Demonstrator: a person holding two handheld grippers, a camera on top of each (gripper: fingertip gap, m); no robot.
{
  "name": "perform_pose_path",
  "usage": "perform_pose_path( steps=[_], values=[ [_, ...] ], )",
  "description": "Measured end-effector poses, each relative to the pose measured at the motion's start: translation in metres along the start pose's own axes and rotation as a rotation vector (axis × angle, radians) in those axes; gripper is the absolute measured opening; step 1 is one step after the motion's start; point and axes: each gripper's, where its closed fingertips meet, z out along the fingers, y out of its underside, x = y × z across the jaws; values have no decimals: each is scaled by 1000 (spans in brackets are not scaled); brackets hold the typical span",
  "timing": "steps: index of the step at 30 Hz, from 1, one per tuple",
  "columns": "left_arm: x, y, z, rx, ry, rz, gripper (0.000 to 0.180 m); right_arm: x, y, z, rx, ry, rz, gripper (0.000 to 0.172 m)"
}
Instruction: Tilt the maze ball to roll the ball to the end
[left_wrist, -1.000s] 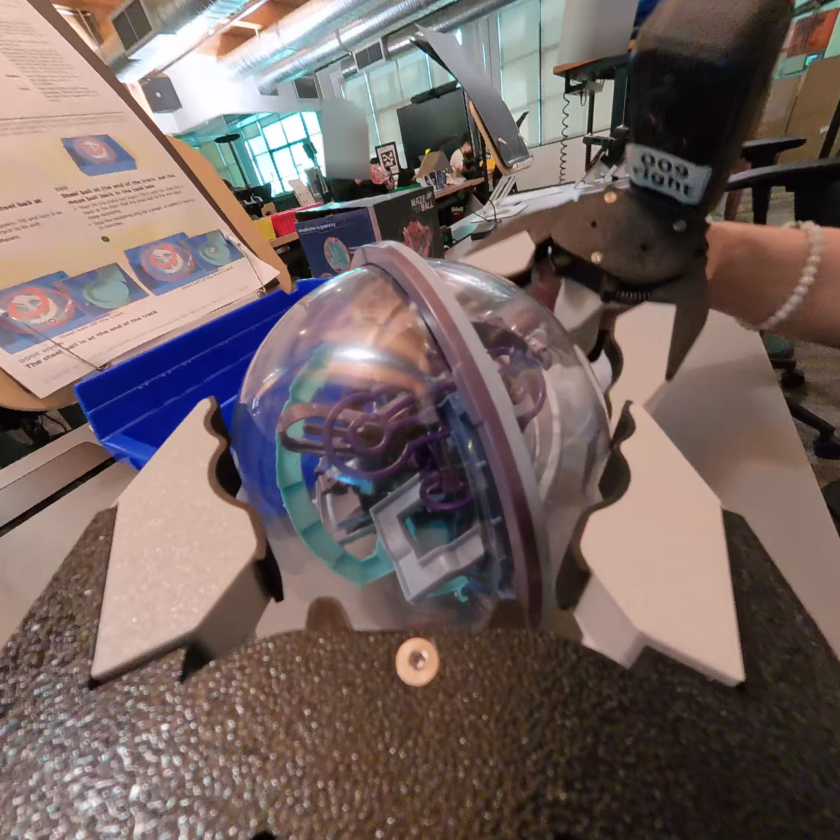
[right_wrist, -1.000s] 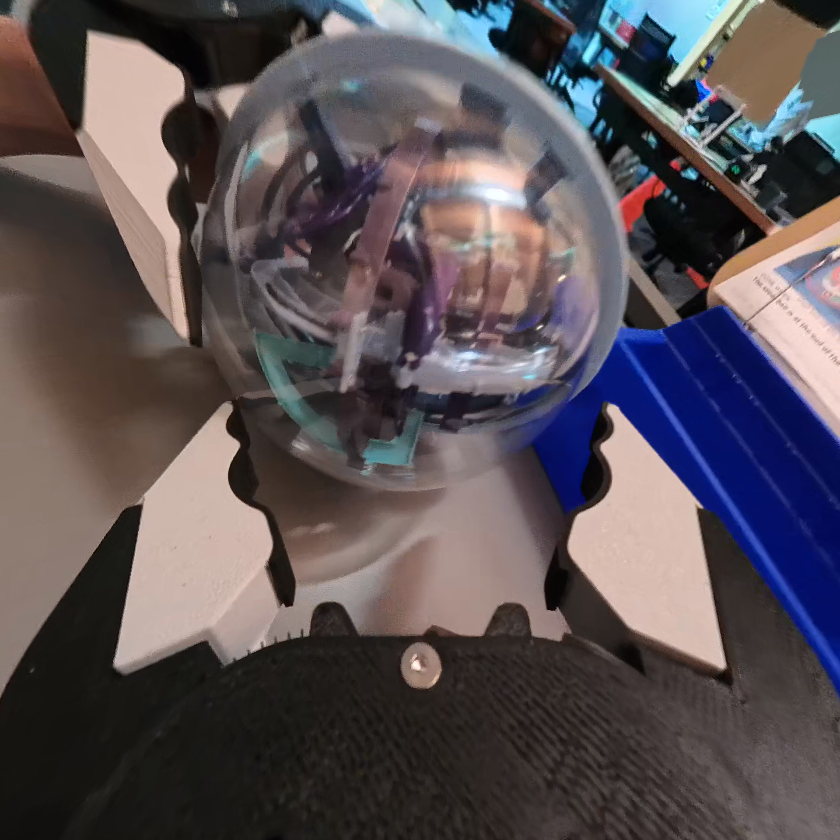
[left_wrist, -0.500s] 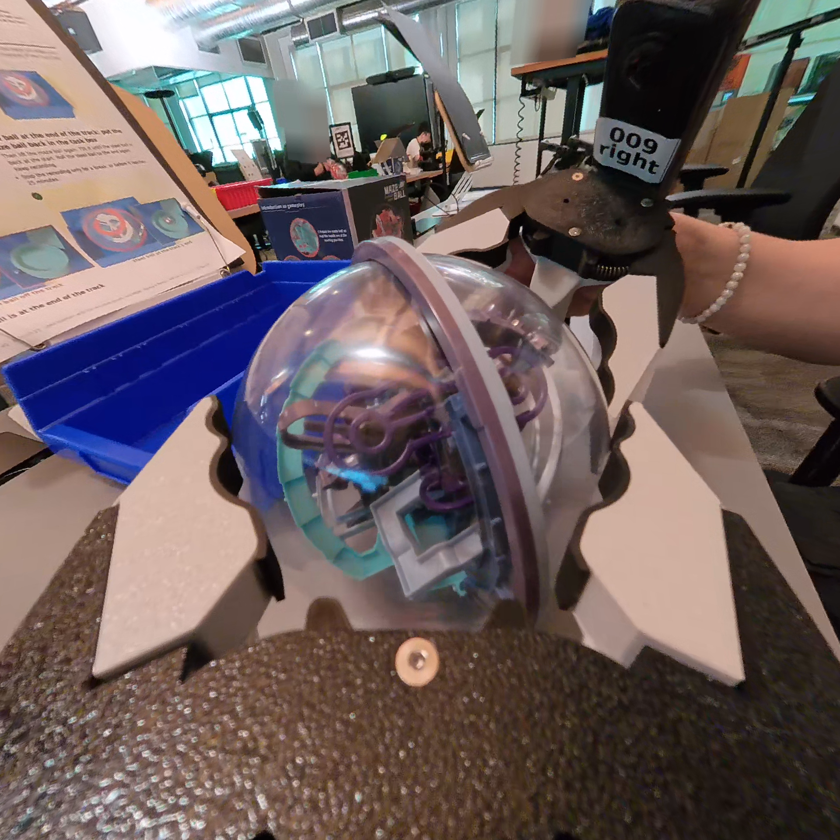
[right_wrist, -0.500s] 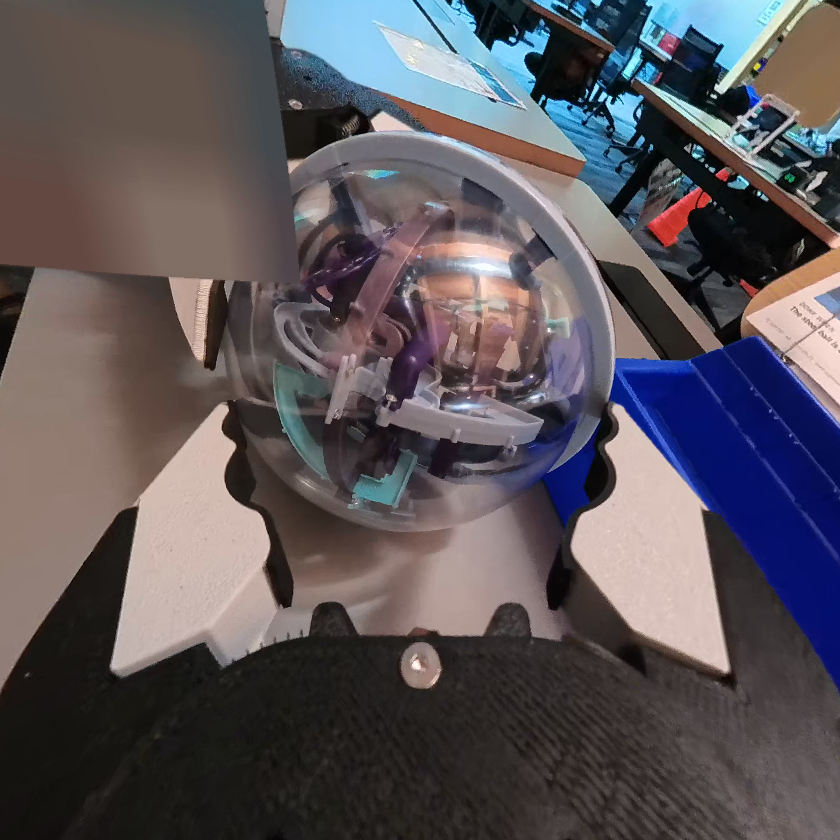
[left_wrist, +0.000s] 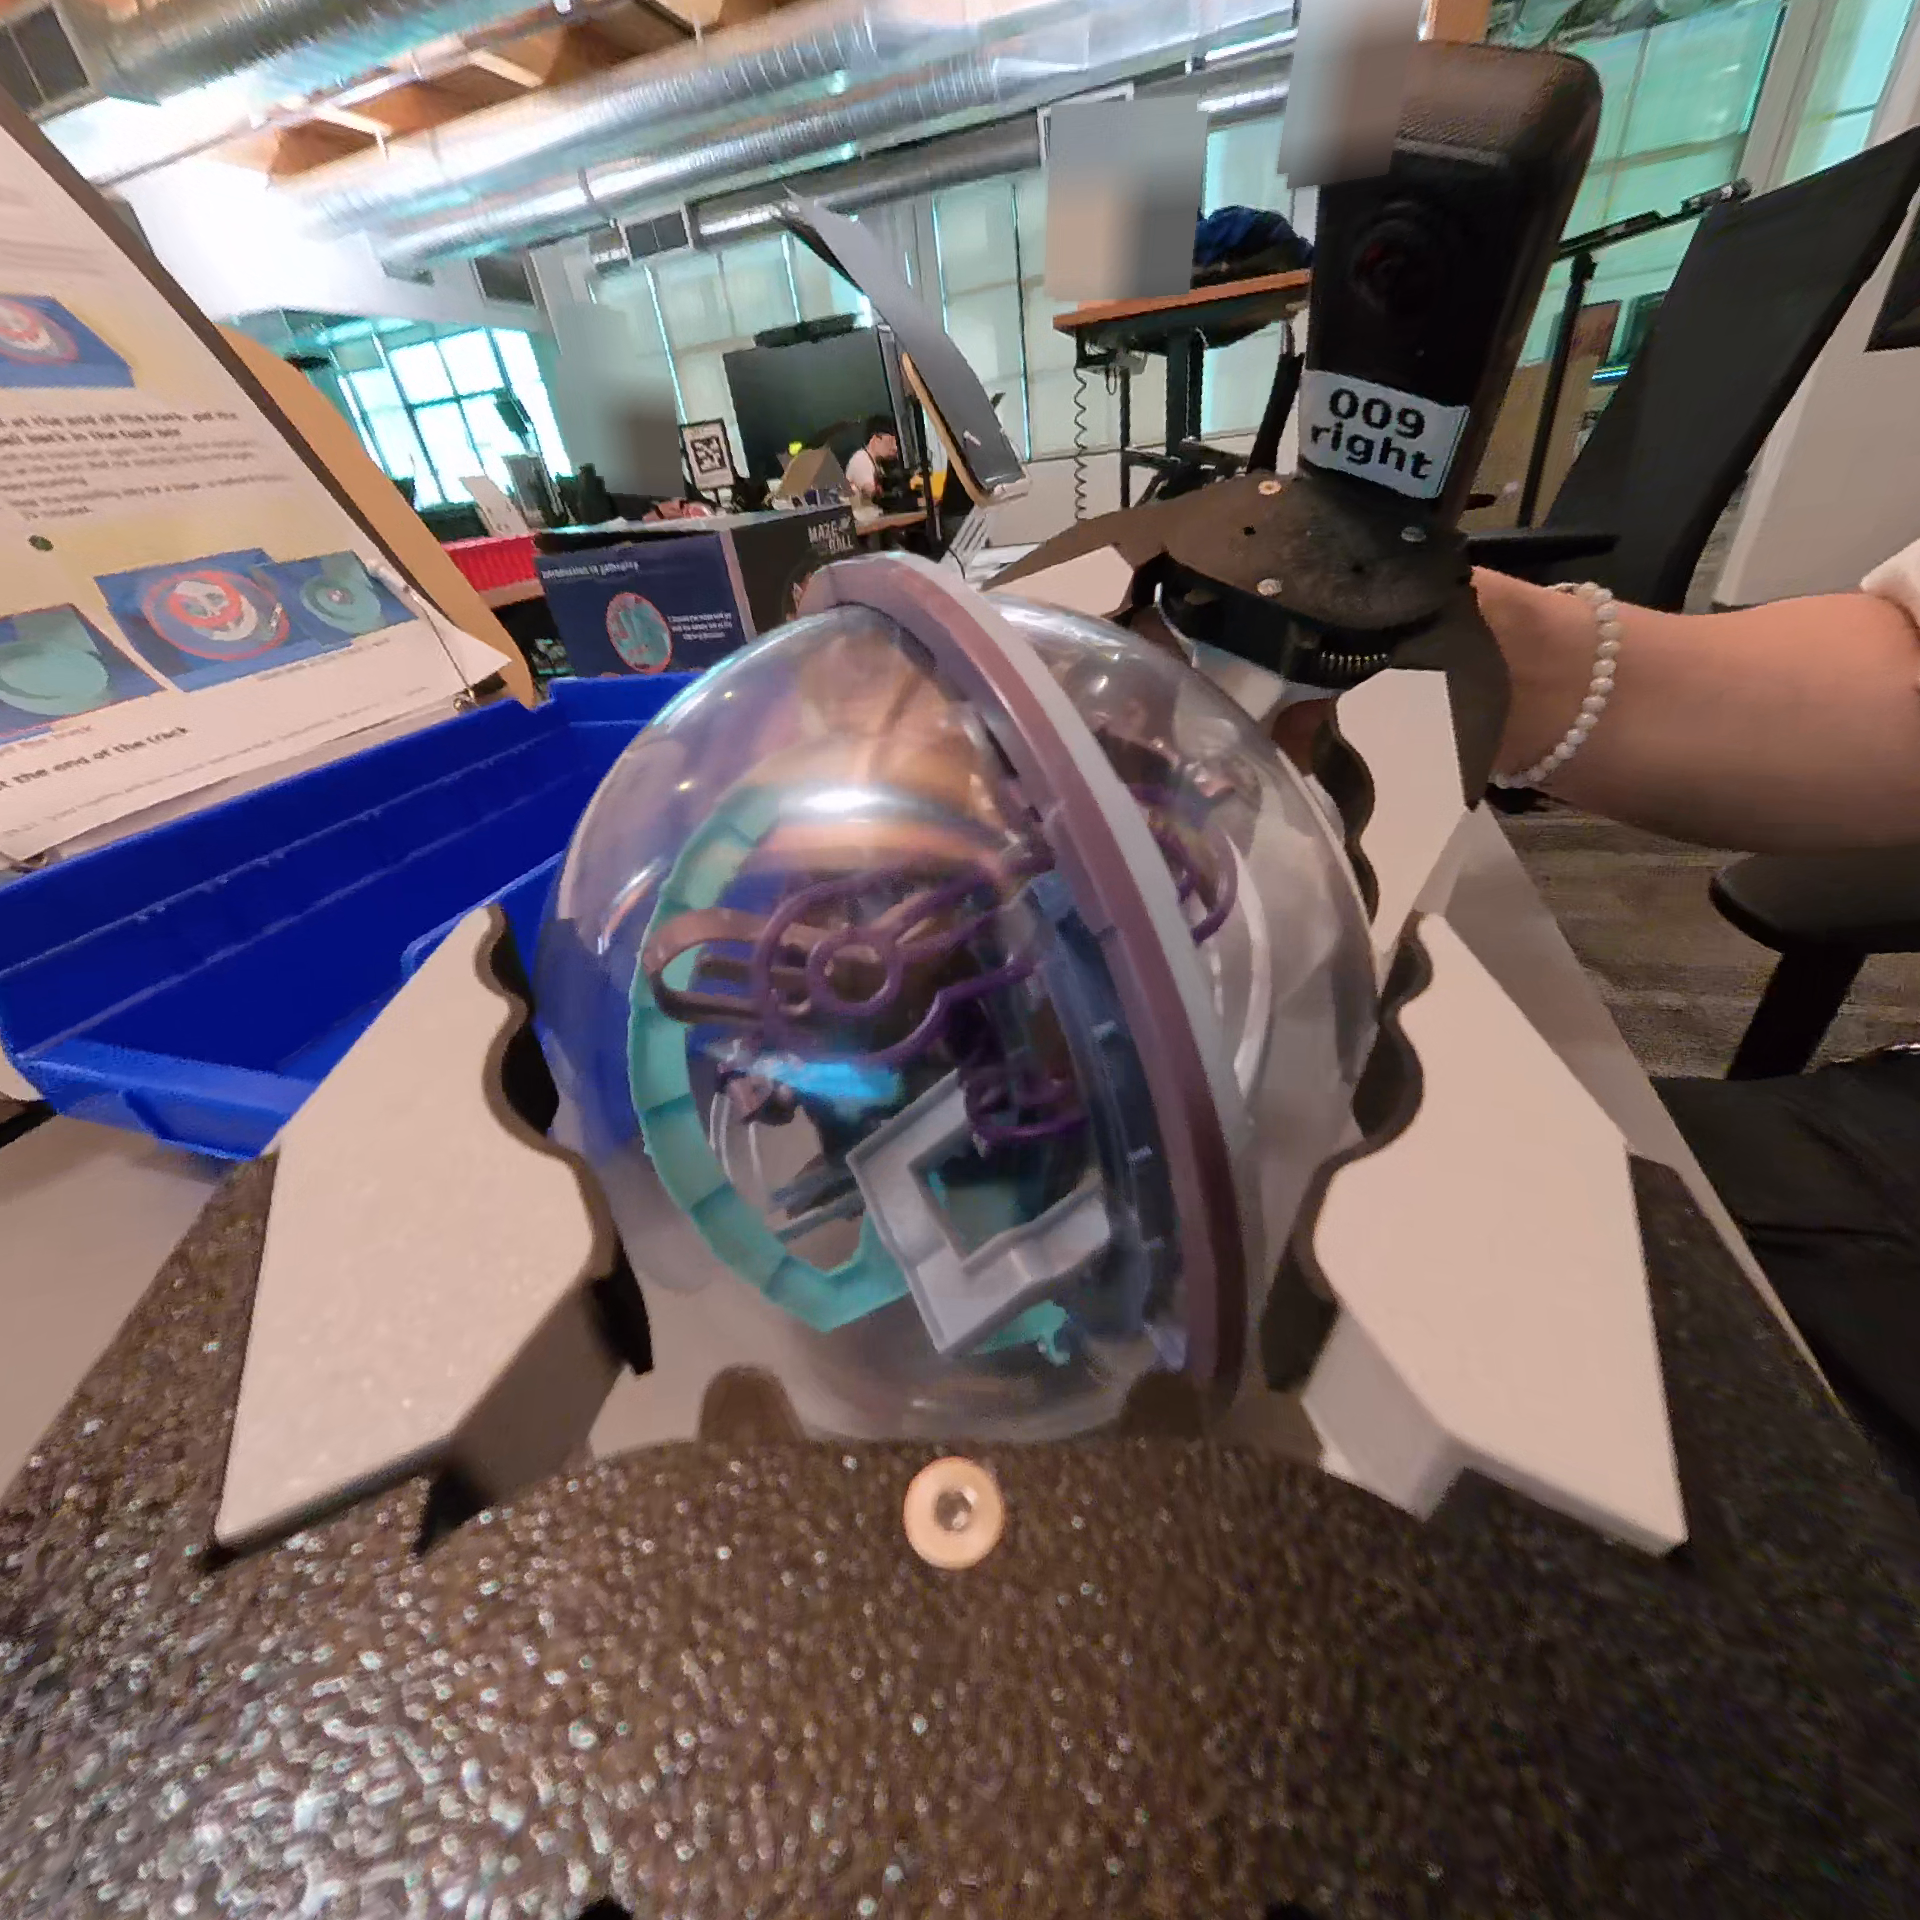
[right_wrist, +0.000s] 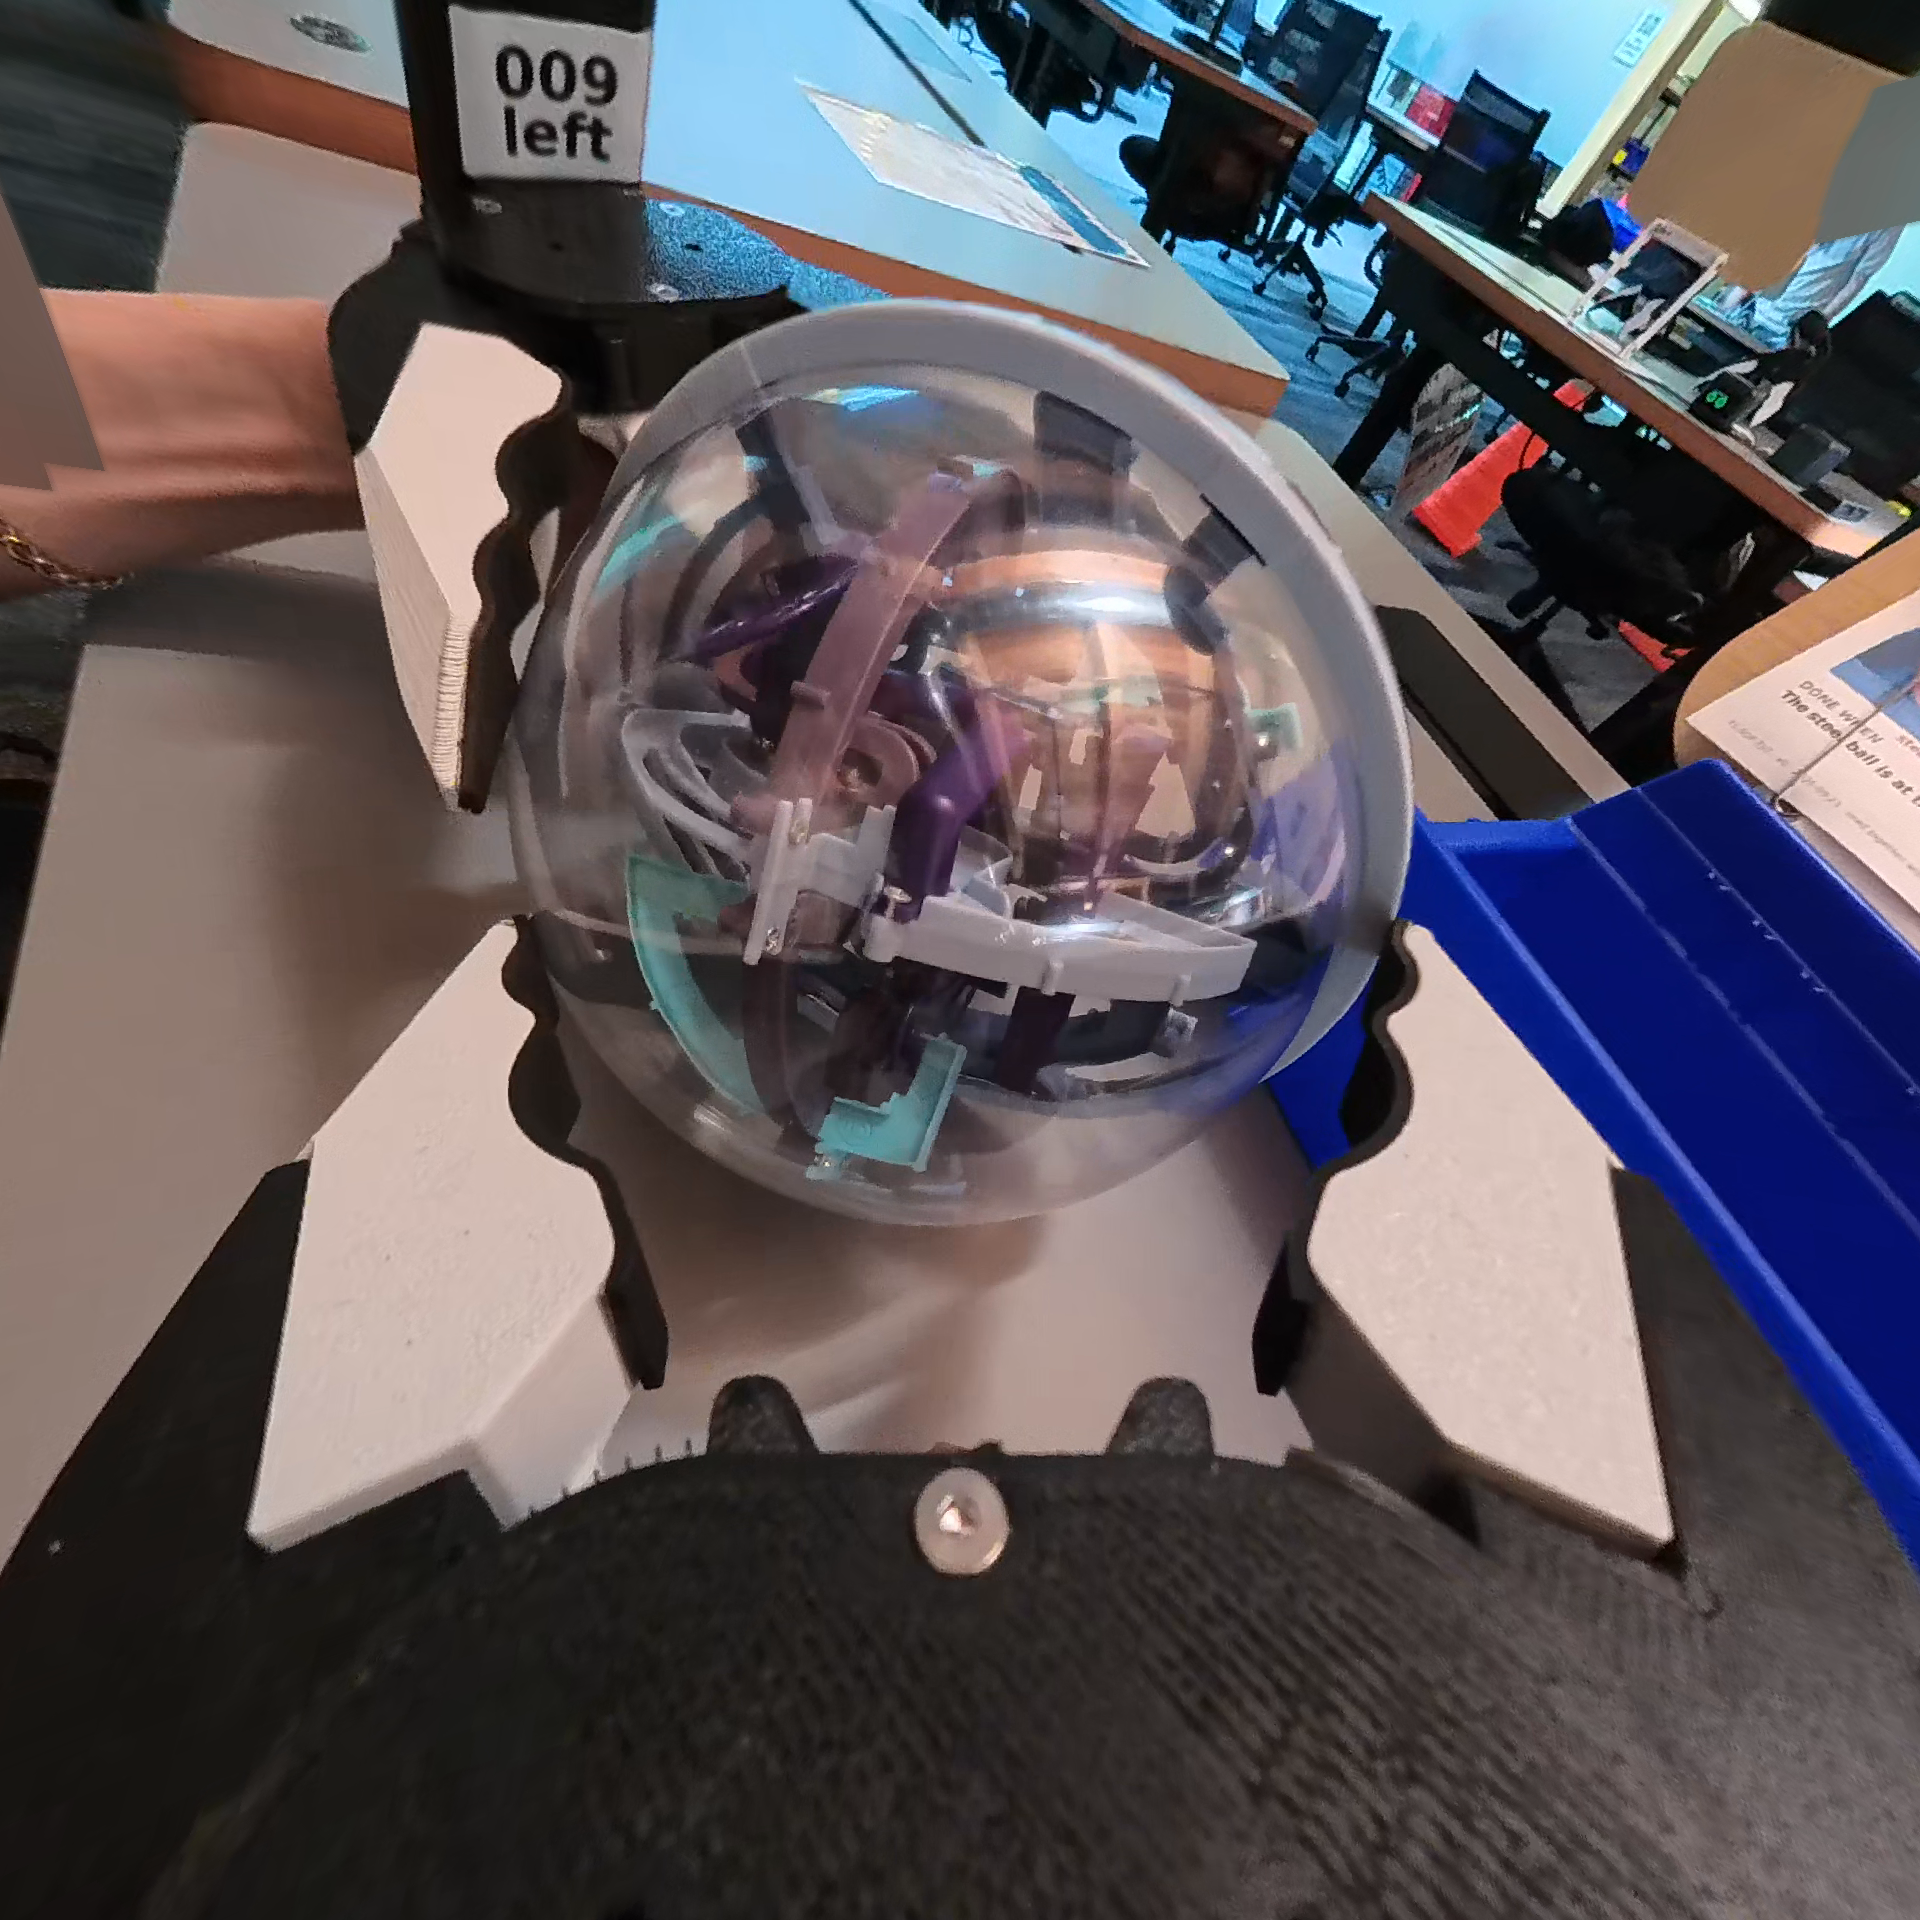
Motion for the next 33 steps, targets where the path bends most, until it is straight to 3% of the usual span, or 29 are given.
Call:
perform_pose_path(
  steps=[7, 13, 16, 33],
  values=[
    [-4, -1, -4, 52, -108, 31, 157, 0, 1, 1, 1, 7, 4, 150],
    [-12, 2, -6, 37, -193, -47, 156, 4, 10, 7, -48, 40, -24, 154],
    [-7, 14, 0, -55, -159, -145, 157, 3, 9, 7, -32, 33, -16, 155],
    [-2, 14, 22, -216, 14, -96, 156, 9, 25, -14, -31, 91, 148, 147]
  ],
)
